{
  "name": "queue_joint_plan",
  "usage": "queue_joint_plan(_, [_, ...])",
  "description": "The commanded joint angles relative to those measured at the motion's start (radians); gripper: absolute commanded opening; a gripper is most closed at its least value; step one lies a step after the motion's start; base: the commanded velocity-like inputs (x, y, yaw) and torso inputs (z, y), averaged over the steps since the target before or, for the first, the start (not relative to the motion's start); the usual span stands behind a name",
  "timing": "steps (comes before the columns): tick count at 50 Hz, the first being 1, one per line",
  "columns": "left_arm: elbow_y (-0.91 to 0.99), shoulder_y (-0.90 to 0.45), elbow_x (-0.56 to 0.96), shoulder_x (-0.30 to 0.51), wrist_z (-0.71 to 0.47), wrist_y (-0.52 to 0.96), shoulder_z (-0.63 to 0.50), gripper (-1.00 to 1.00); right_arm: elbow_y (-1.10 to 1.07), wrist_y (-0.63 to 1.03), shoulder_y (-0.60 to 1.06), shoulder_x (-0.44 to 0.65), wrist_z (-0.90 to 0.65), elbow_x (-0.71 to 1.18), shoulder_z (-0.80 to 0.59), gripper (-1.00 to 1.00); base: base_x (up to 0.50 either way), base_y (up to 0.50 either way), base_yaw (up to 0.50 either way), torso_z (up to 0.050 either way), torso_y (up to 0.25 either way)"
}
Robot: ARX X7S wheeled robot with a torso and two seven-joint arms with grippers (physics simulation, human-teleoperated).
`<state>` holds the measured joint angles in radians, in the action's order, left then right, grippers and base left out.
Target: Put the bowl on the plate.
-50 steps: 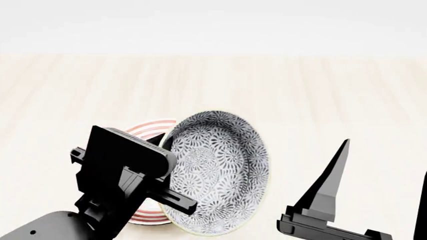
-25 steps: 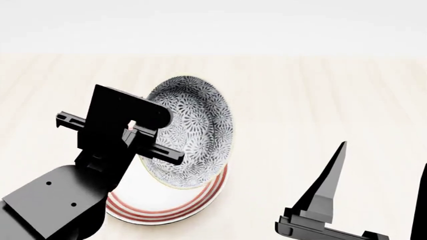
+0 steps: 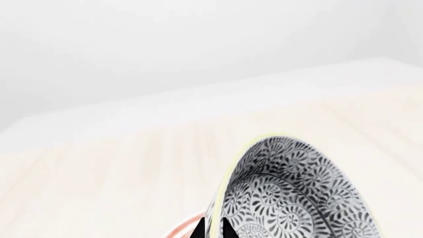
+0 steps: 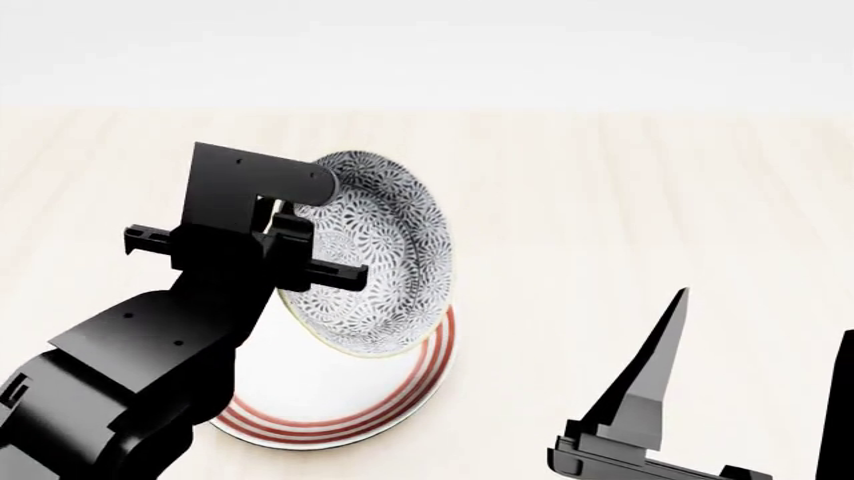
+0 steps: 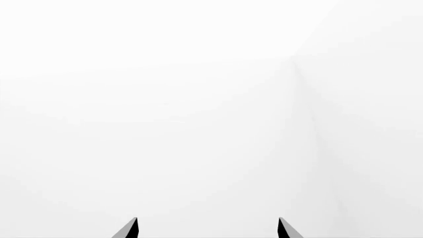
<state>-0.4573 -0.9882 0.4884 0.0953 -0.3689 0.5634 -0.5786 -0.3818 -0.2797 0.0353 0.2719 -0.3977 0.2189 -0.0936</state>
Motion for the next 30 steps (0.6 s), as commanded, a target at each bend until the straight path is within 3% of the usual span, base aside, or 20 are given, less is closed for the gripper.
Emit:
queue_joint_plan(1, [-0.141,-0.042,-0.034,-0.052,0.01,-0.049,0.021,-1.0,0.001,0.002,-0.001,-0.014,0.019,-0.011,0.017,1.0,0.0,0.0,0.0,0.0,0.0])
queue_joint_plan(30, [-0.36,-0.084,0.001,-0.082,0.035,-0.173,-0.026,-1.0,0.013,-0.006,-0.002,-0.006,0.012,-0.006,0.003,1.0,0.0,0.0,0.0,0.0,0.0])
